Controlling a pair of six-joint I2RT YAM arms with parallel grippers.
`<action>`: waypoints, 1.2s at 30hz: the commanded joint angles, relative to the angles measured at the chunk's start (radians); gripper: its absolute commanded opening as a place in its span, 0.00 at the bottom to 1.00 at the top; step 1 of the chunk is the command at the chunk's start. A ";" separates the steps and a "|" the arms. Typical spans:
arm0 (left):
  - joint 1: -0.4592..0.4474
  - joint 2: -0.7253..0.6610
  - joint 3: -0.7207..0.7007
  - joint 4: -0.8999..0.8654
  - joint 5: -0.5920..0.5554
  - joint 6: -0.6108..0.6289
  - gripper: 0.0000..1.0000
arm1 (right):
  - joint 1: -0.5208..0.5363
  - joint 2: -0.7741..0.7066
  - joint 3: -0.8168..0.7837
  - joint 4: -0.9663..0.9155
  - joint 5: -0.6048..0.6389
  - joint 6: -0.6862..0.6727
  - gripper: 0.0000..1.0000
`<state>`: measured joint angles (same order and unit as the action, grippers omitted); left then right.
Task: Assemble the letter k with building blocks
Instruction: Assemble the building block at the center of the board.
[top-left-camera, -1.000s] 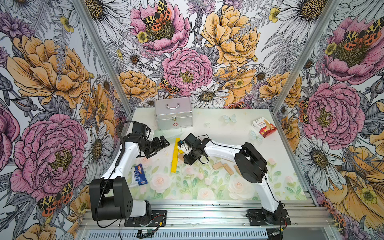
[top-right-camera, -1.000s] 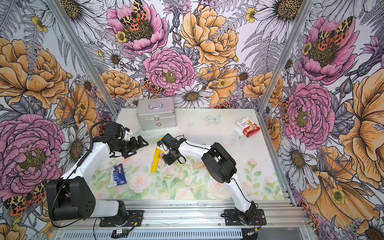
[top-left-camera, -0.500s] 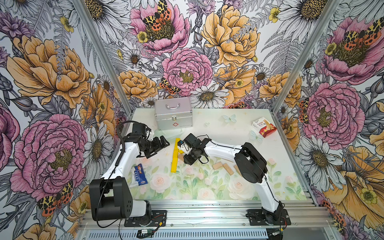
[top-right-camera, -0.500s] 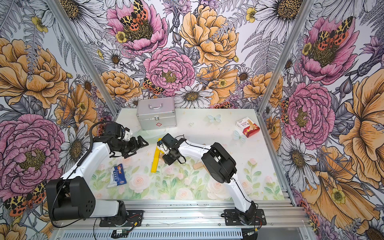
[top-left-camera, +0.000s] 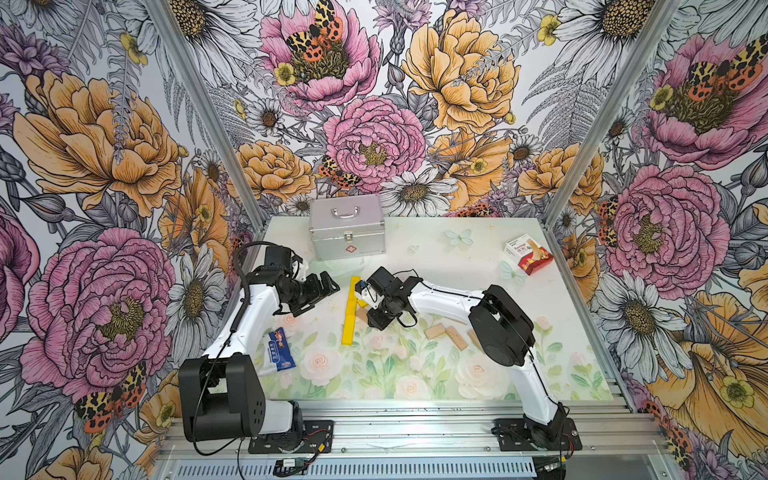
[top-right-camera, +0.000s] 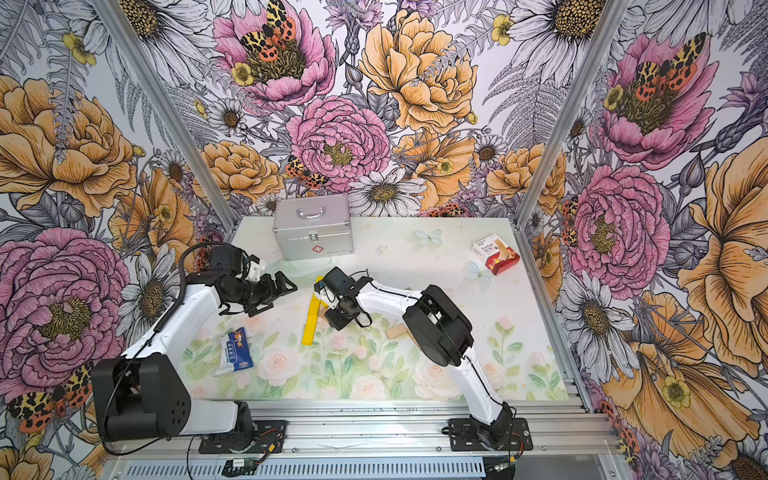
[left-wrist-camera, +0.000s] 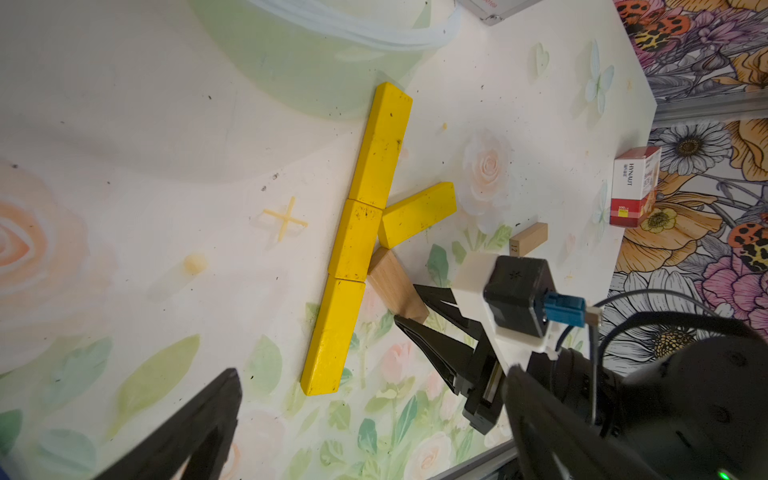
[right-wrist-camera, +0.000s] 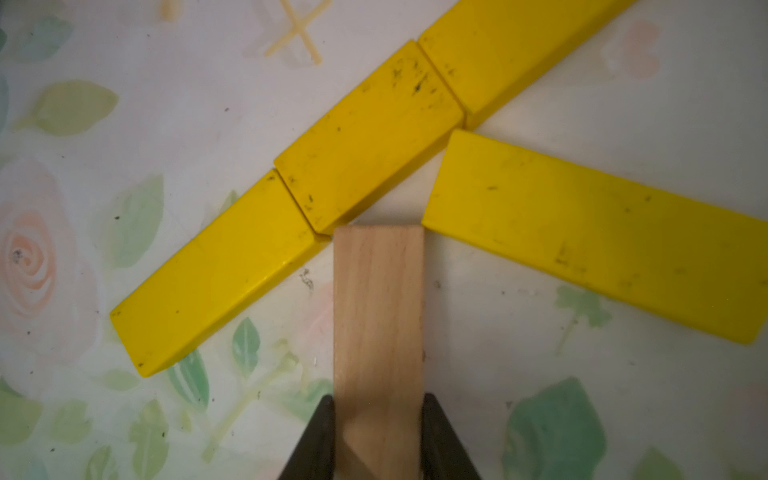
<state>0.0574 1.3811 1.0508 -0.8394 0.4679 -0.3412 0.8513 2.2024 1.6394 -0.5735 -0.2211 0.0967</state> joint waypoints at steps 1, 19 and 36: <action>0.013 -0.024 -0.005 0.019 0.028 0.015 0.99 | 0.005 -0.025 -0.008 0.008 0.009 -0.003 0.31; 0.015 -0.037 -0.024 0.019 0.033 0.021 0.99 | 0.009 -0.058 -0.013 0.008 0.000 -0.007 0.40; 0.015 -0.044 -0.033 0.020 0.040 0.022 0.99 | 0.007 -0.167 -0.028 0.006 -0.034 0.004 0.44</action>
<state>0.0631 1.3708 1.0328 -0.8391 0.4839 -0.3405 0.8524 2.0609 1.6257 -0.5747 -0.2379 0.0967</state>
